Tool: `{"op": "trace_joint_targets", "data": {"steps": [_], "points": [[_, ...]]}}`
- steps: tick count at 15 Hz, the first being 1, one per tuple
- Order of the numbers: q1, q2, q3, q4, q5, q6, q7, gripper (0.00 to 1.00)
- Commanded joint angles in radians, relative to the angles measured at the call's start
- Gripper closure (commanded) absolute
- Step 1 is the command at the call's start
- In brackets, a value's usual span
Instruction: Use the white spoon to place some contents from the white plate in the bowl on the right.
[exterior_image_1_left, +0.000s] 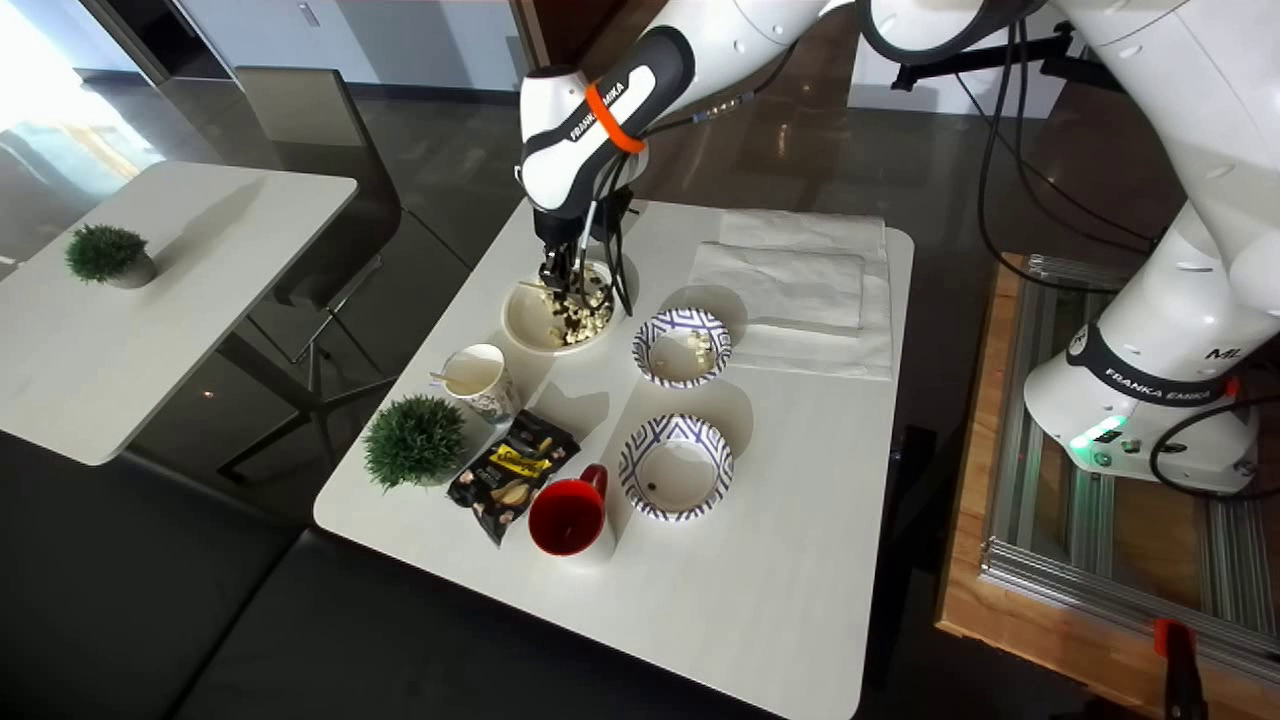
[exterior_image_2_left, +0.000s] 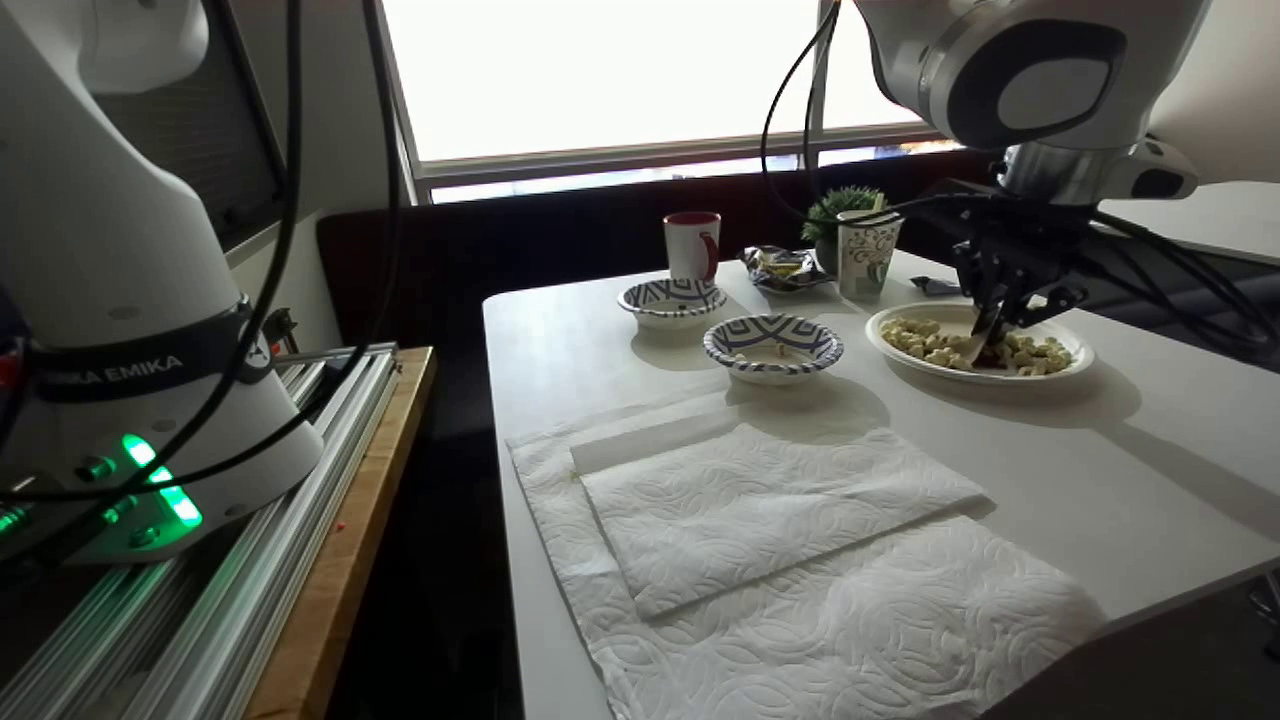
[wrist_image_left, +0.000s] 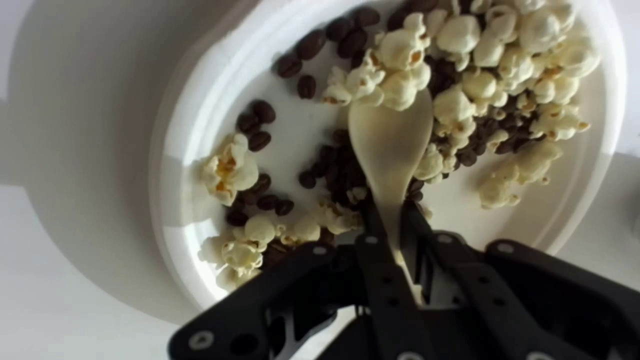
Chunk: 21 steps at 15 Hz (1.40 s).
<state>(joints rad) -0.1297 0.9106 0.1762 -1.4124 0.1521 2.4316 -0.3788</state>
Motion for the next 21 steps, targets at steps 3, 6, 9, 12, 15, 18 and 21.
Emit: {"op": "trace_joint_targets", "data": {"steps": [3, 6, 9, 12, 15, 18, 21], "points": [[0.020, -0.020, -0.023, -0.018, -0.026, -0.044, 0.018, 0.96], [0.013, -0.019, -0.013, -0.020, -0.030, -0.032, -0.018, 0.96], [0.000, -0.022, 0.006, -0.024, -0.021, -0.038, -0.053, 0.96], [-0.026, -0.025, 0.043, -0.028, 0.000, -0.037, -0.117, 0.96], [-0.055, -0.027, 0.081, -0.032, 0.017, -0.034, -0.180, 0.96], [-0.071, -0.028, 0.094, -0.033, 0.013, -0.050, -0.221, 0.96], [-0.075, -0.030, 0.086, -0.035, 0.008, -0.059, -0.244, 0.96]]}}
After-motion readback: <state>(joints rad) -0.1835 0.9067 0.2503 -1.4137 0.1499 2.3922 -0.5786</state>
